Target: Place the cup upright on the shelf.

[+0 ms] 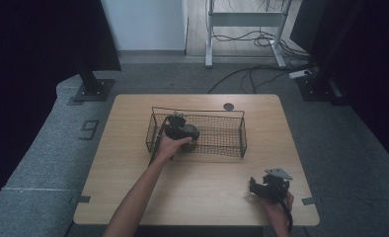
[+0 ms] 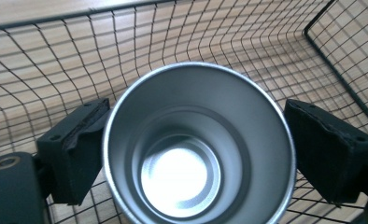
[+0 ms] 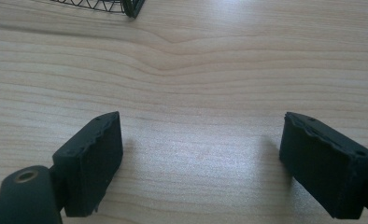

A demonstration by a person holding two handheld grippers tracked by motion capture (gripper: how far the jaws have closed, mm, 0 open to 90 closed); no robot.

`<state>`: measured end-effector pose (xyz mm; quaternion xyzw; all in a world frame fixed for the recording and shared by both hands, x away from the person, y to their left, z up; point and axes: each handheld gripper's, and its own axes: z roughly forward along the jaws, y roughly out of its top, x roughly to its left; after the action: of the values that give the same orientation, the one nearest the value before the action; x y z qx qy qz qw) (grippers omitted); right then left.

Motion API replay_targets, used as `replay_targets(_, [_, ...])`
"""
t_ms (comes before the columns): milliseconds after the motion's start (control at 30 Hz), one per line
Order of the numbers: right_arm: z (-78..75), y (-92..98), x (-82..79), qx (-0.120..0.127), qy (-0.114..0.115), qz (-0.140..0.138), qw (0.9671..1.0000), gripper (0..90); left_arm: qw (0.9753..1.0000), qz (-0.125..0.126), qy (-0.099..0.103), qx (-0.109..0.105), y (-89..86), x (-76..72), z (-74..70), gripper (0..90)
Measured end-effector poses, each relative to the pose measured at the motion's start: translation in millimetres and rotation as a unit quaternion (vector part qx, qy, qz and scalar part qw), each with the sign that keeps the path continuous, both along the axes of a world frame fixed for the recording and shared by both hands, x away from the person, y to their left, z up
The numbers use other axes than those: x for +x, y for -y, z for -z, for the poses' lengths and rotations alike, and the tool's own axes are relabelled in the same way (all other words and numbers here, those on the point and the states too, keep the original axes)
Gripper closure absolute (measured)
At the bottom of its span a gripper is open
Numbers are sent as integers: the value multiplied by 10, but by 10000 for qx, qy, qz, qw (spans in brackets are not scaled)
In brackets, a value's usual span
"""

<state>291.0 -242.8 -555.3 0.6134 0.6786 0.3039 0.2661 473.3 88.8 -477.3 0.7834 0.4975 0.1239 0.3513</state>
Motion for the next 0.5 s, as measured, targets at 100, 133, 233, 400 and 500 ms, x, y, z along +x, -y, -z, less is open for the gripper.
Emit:
replay_targets(100, [0,0,0,0,1,0,10000,133,9999,-38,124,-74,-29,-28,-67,111])
replay_targets(133, [0,0,0,-1,0,0,10000,133,9998,-23,167,-99,-38,-42,-94,111])
replay_targets(233, [0,0,0,-3,0,0,10000,133,9995,23,285,-144,-55,-100,-172,111])
replay_targets(400, [0,0,0,-5,0,1,10000,133,9986,122,458,-224,-81,-224,-271,112])
replay_targets(500, [0,-1,-1,-7,-1,2,10000,133,9980,205,517,-291,-108,-306,-300,112])
